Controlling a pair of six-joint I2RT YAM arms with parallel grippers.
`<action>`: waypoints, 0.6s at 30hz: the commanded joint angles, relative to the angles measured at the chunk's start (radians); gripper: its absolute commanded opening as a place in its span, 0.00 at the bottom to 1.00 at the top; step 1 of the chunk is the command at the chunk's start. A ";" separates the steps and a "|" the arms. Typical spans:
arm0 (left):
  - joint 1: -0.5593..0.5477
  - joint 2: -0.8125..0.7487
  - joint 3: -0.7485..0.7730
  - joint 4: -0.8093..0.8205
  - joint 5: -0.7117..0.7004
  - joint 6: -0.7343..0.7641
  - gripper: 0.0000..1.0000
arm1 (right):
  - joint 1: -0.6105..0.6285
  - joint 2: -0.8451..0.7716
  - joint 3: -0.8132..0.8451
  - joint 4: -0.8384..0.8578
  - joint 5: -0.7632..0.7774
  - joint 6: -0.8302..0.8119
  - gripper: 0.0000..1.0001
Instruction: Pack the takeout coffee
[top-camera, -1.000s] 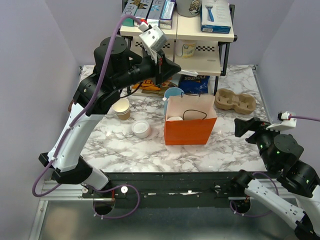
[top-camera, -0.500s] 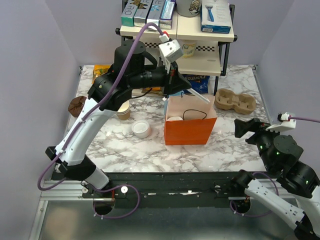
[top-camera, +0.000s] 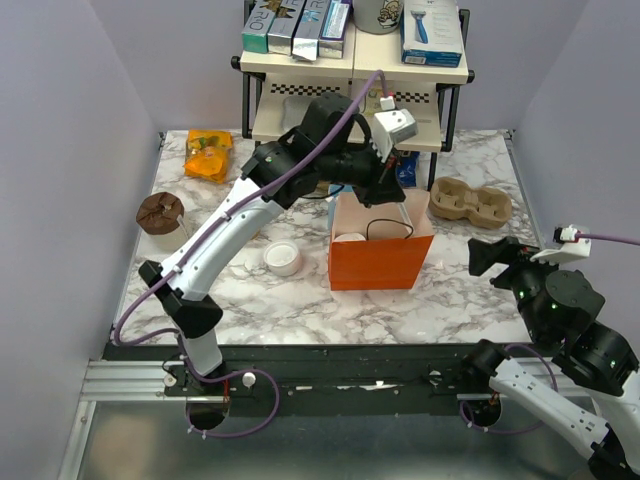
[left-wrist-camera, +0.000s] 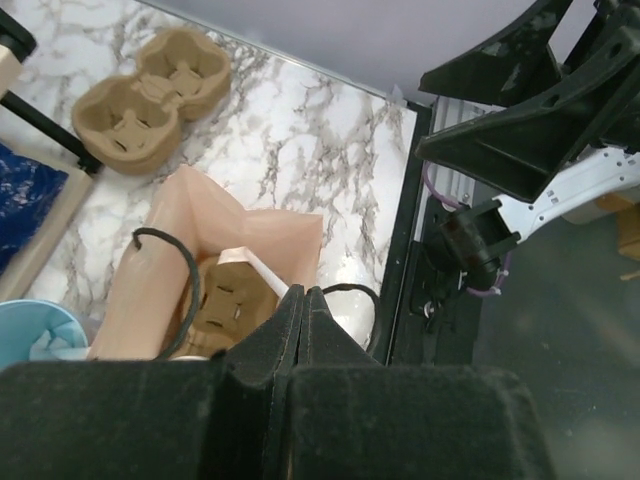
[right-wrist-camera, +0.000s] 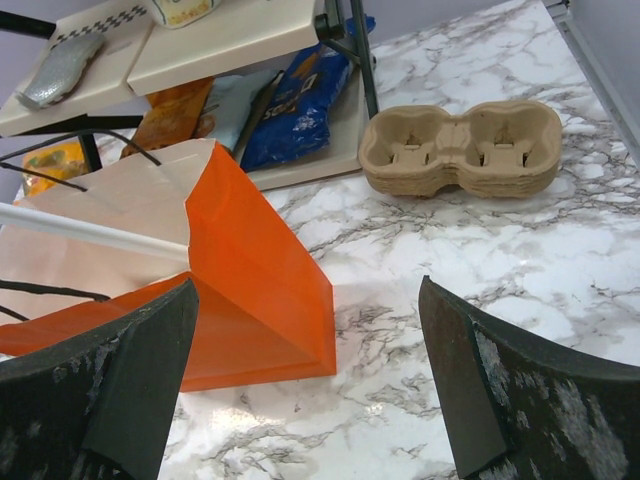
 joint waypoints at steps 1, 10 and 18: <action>-0.058 0.036 0.049 -0.025 -0.039 0.035 0.00 | 0.006 0.015 -0.024 -0.005 0.040 0.017 0.99; -0.097 0.145 0.135 -0.079 -0.232 0.064 0.05 | 0.006 0.070 -0.038 -0.007 0.082 0.027 0.99; -0.099 0.218 0.210 -0.109 -0.214 0.075 0.43 | 0.006 0.078 -0.050 -0.005 0.091 0.032 0.99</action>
